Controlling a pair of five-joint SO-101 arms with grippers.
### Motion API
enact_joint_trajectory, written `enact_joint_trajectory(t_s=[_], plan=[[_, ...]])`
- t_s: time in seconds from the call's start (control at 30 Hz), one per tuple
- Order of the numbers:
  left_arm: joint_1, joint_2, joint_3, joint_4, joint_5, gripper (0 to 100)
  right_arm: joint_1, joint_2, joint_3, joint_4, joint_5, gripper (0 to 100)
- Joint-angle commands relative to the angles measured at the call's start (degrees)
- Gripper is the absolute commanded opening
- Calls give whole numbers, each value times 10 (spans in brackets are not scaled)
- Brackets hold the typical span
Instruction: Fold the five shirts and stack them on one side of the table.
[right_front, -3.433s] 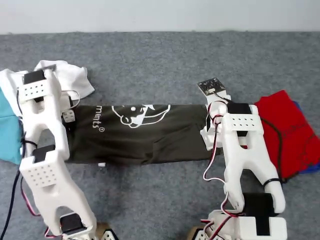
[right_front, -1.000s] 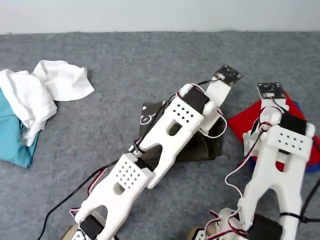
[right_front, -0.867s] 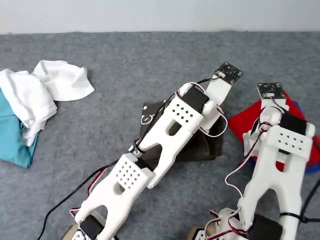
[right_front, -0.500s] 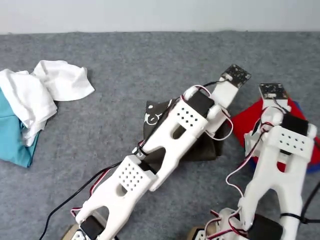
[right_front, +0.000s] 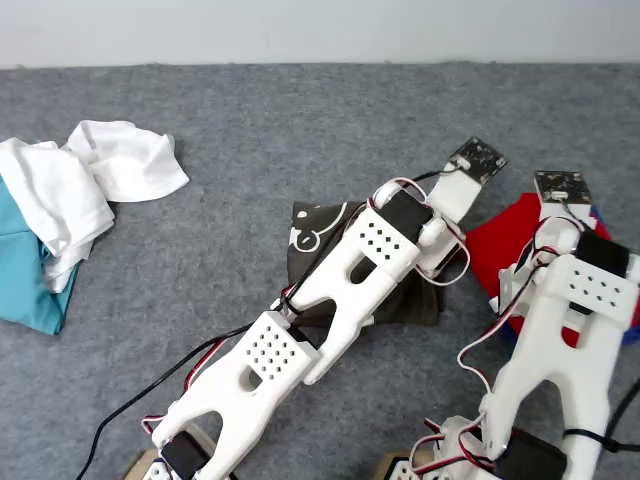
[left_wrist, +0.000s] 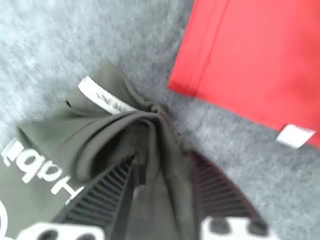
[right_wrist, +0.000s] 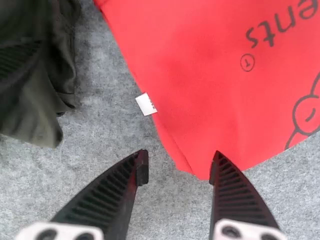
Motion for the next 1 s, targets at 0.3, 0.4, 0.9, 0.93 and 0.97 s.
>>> enact_joint_trajectory(t_s=[0.3, 0.4, 0.9, 0.93, 0.97], plan=[[-81, -38, -168, 55, -3, 243, 3, -22, -7, 4, 5, 209], [-160, -69, -167, 68, 2, 243, -6, -22, -8, 4, 4, 209], [-309, -105, -11, 68, 3, 243, -416, -14, -55, -94, 2, 209], [-308, -105, 25, 68, 3, 243, -431, -1, -50, -115, 1, 209], [-308, -105, 59, 68, 3, 243, -443, 13, -46, -134, 1, 209]])
